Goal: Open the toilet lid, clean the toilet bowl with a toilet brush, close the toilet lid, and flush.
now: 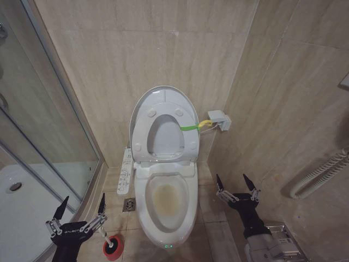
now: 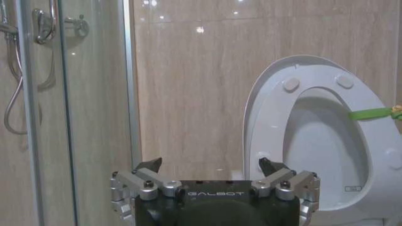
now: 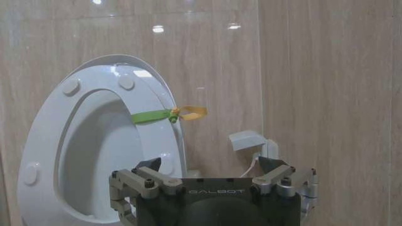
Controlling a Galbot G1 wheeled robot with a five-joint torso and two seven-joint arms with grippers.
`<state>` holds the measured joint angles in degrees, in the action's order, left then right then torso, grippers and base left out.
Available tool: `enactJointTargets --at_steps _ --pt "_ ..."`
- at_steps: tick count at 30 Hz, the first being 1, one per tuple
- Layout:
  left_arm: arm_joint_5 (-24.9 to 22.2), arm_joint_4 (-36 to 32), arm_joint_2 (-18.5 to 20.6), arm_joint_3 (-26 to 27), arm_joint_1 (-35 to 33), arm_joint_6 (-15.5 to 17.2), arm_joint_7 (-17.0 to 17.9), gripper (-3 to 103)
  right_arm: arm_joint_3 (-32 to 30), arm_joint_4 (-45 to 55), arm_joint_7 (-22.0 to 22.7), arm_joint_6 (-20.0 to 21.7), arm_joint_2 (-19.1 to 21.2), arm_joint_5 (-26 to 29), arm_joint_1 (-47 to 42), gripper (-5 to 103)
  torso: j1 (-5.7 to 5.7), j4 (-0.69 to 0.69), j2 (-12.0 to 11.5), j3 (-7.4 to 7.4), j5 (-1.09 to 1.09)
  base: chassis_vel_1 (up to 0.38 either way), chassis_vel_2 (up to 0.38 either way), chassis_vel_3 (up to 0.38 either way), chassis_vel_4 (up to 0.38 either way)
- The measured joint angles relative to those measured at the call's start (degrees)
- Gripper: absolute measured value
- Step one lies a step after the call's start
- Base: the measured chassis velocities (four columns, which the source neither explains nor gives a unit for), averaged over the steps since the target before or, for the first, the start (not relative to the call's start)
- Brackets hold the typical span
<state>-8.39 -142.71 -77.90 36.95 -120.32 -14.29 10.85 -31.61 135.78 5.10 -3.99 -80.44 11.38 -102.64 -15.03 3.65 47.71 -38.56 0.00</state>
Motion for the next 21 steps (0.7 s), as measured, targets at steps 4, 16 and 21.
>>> enactJointTargets --at_steps 4,16,21 --pt "0.0 0.0 0.0 0.0 0.0 0.0 0.0 100 0.0 0.0 0.0 0.0 0.0 0.0 0.0 100 0.0 0.0 0.0 0.0 0.0 0.0 0.0 0.0 0.0" --pt "0.0 0.0 0.0 0.0 0.0 0.0 0.0 100 0.0 0.0 0.0 0.0 0.0 0.0 0.0 100 0.0 0.0 0.0 0.0 0.0 0.0 0.0 0.0 0.0" --pt "0.0 0.1 0.0 0.0 0.1 0.0 0.0 100 0.0 0.0 0.0 0.0 0.0 0.0 0.0 100 0.0 0.0 0.0 0.0 0.0 0.0 0.0 0.0 0.0"
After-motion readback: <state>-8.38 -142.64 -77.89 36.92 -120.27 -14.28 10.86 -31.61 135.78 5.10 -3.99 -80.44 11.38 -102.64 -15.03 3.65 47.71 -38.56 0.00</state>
